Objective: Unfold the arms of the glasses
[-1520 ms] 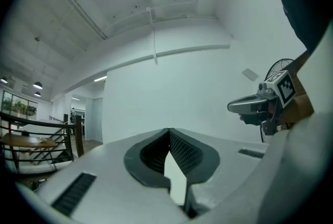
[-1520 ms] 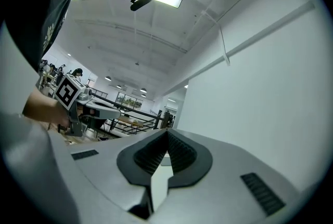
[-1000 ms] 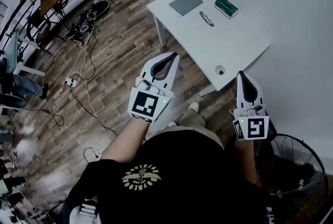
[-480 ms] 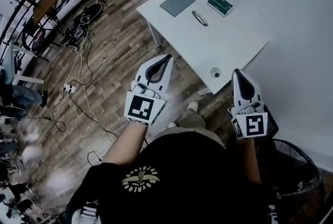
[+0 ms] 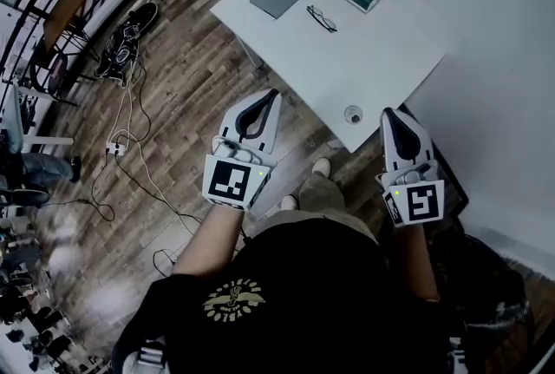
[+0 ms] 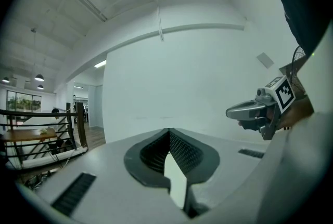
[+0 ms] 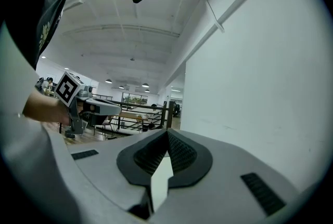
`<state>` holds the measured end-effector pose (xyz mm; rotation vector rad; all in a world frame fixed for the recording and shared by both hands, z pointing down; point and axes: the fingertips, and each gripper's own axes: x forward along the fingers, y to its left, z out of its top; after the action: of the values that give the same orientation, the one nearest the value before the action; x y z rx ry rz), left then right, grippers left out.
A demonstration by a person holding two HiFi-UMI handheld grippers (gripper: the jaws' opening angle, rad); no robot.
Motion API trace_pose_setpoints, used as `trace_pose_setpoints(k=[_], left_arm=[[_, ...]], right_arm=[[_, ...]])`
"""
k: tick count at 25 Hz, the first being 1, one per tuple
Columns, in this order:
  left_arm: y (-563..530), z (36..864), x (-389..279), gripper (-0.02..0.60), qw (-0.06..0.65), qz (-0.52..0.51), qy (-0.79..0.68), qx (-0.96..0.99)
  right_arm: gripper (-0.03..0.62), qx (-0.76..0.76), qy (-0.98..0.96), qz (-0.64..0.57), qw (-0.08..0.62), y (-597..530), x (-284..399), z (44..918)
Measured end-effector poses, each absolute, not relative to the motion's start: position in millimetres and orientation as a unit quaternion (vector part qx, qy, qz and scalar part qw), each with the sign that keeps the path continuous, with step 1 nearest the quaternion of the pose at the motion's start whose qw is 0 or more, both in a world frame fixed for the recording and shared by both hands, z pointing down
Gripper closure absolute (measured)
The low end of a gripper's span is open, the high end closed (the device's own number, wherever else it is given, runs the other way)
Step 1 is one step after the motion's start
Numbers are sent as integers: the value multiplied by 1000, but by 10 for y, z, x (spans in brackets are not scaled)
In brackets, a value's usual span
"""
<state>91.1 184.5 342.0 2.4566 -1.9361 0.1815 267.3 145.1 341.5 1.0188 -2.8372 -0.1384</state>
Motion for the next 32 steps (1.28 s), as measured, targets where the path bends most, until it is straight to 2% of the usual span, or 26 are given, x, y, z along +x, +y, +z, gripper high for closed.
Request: trace_pose_setpoints(k=[12,18,32], left_arm=[[1118,3288,1021,574,4,53,-627,777],[1022,3051,1029,574,-13,63,-650,757],[975,3093,940,574,-34,84,-652,753]], right_arm=[[594,330,-942,-43,37,616,2825,3307],[594,313,-948,-48,13,400,2862,3082],[594,304,-952,-28,2,290,2765,3250]])
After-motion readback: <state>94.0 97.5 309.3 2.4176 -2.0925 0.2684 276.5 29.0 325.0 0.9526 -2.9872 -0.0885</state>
